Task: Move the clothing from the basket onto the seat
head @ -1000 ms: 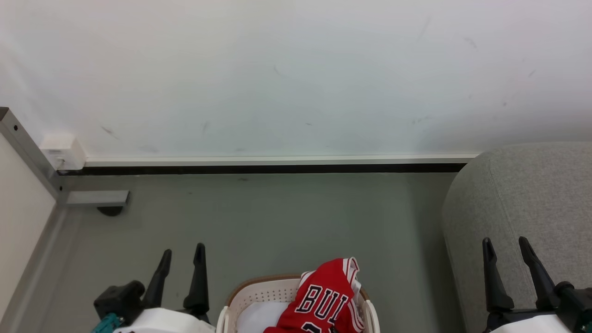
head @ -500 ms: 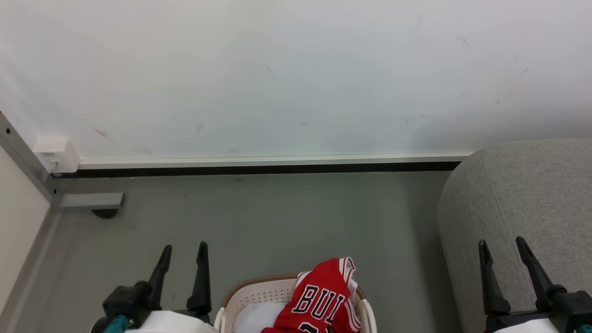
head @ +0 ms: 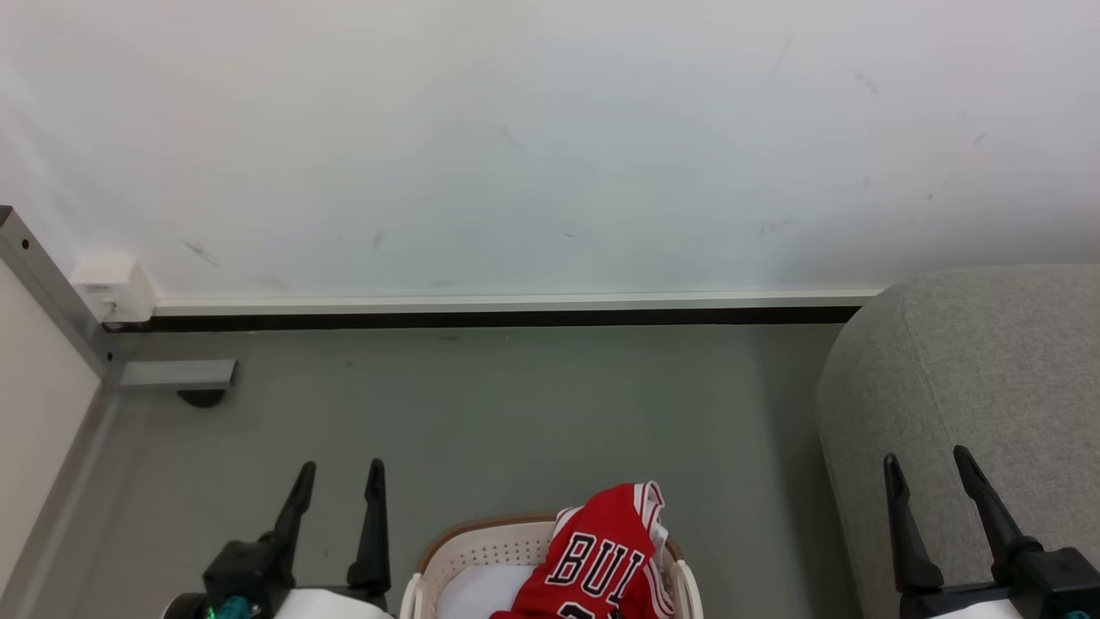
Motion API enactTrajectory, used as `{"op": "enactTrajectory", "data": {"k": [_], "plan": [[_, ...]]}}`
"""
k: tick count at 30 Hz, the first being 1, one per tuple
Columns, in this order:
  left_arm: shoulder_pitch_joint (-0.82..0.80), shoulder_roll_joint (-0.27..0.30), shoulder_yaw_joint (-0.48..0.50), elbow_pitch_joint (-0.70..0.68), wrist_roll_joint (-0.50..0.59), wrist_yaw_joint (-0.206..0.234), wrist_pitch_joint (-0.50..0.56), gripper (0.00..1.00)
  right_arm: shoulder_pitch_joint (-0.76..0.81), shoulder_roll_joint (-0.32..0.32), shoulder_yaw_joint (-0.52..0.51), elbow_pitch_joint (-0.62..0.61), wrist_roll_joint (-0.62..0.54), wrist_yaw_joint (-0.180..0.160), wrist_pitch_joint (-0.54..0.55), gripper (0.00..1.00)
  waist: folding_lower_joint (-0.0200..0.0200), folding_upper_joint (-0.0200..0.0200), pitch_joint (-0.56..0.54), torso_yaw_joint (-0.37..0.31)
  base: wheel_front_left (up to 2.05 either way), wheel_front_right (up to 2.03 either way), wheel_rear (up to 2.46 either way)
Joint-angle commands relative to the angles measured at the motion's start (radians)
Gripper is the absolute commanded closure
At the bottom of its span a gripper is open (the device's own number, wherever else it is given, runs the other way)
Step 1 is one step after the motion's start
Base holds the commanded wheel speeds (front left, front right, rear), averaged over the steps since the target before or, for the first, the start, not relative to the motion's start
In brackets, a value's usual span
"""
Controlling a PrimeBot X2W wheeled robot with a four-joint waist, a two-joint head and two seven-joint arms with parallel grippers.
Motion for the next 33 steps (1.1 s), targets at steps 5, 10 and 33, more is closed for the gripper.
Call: {"op": "enactTrajectory", "data": {"k": [5,10,33], "plan": [[0.009,0.003,0.008,0.000,0.060,-0.003,-0.018,0.00,0.004,-0.004,0.007,-0.003,-0.042,-0.002,-0.015,0.00,0.0000,0.0000,0.005,0.000,0.00,0.00,0.00],[-0.029,0.001,-0.002,0.022,0.092,-0.019,-0.026,0.00,-0.032,-0.004,0.013,-0.018,-0.068,-0.002,-0.024,0.00,0.0000,0.0000,0.067,-0.009,0.00,0.00,0.00],[-0.535,0.055,-0.216,0.545,0.144,-0.148,0.014,0.00,-0.411,-0.003,0.100,-0.170,-0.019,-0.002,-0.028,0.00,0.0000,0.0000,0.703,-0.211,0.00,0.00,0.00]]}}
